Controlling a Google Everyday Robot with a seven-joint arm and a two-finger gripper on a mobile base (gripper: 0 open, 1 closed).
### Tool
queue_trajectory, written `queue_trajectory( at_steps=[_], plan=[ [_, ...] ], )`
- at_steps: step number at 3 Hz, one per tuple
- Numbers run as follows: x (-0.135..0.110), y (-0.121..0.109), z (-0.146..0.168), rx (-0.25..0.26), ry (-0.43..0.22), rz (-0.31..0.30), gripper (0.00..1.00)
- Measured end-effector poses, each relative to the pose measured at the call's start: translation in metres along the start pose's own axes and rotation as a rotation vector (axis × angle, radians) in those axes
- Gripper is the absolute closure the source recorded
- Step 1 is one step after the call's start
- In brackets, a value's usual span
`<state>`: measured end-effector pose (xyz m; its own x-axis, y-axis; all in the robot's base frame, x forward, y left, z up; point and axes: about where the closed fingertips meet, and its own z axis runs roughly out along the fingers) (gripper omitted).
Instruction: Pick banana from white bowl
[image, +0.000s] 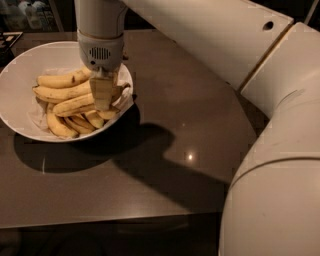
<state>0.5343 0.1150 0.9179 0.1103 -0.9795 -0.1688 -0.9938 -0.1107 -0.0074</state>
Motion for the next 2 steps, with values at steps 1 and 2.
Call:
queue_trajectory(
  at_steps=[1, 2],
  plan=[
    [-0.005, -0.004, -0.003, 0.031, -0.027, -0.013, 0.99],
    [-0.007, 0.011, -0.025, 0.079, -0.133, -0.073, 1.0]
  ],
)
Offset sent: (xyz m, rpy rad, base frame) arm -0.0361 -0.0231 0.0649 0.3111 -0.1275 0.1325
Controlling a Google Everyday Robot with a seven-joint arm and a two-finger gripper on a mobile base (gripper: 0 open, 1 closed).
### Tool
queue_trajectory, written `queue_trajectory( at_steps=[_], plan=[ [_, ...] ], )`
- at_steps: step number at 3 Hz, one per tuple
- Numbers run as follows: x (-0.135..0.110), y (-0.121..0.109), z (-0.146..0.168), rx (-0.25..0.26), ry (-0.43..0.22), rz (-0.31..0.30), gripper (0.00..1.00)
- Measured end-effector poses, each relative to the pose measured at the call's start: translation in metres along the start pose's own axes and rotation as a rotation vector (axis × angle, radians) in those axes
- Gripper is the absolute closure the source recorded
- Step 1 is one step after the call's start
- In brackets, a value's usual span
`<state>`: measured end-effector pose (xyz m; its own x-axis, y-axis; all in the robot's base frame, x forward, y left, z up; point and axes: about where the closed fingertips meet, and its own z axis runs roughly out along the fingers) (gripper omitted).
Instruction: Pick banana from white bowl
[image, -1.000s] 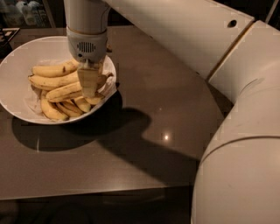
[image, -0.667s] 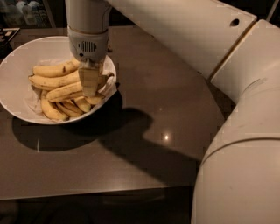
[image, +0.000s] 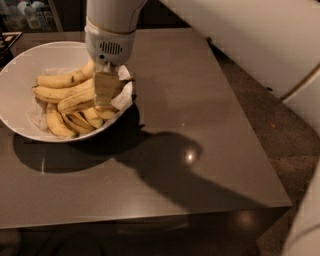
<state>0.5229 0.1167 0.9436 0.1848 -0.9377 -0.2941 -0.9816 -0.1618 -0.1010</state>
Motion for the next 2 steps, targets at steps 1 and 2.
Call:
queue_trajectory(
  at_steps=[1, 2],
  plan=[
    [0.003, 0.013, -0.025, 0.045, -0.117, -0.055, 1.0],
    [0.011, 0.024, -0.04, 0.082, -0.209, -0.087, 1.0]
  ],
)
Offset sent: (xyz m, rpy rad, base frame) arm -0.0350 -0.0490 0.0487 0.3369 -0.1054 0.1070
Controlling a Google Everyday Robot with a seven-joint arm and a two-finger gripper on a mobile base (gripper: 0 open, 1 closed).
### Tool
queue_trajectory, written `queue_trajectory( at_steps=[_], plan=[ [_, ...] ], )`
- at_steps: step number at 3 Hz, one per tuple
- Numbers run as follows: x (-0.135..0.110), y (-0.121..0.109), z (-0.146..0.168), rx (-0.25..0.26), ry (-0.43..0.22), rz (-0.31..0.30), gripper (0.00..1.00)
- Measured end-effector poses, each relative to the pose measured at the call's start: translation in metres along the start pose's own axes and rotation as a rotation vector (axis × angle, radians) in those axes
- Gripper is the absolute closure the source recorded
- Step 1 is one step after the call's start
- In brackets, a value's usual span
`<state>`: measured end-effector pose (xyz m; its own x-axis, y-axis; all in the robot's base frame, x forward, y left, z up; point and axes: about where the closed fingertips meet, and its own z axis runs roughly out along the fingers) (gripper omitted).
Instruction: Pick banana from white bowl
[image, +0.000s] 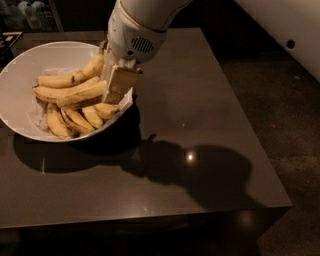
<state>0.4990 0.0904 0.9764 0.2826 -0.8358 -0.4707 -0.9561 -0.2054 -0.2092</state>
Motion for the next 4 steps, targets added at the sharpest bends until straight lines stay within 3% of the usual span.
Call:
queue_trajectory(
  at_steps=[1, 2, 4],
  plan=[
    [0.011, 0.016, -0.016, 0.043, -0.082, -0.008, 1.0],
    [0.035, 0.039, -0.035, 0.108, -0.131, 0.034, 1.0],
    [0.078, 0.092, -0.069, 0.23, -0.145, 0.13, 1.0]
  ],
)
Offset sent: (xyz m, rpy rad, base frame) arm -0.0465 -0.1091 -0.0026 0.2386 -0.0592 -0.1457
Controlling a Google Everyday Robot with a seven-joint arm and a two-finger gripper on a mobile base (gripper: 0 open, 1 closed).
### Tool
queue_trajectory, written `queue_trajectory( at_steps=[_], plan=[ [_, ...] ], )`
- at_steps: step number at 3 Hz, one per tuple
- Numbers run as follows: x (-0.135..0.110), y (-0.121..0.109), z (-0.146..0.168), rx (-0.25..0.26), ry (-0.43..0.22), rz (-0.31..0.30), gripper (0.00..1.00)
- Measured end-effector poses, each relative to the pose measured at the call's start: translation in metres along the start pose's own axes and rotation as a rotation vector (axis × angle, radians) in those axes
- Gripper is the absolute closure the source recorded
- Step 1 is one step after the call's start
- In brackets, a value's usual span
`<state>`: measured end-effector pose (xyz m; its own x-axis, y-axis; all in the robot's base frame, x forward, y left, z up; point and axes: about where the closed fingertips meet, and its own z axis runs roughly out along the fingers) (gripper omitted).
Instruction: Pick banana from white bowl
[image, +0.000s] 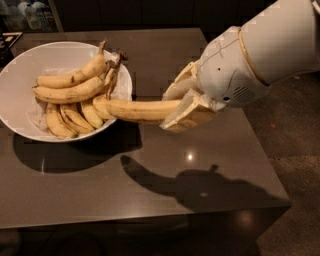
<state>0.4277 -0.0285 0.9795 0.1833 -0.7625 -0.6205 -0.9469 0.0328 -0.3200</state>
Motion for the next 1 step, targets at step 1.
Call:
queue_trajectory(
  at_steps=[1],
  plan=[
    [-0.0004, 0.0013, -0.0006, 0.0, 0.001, 0.0, 1.0]
  ],
)
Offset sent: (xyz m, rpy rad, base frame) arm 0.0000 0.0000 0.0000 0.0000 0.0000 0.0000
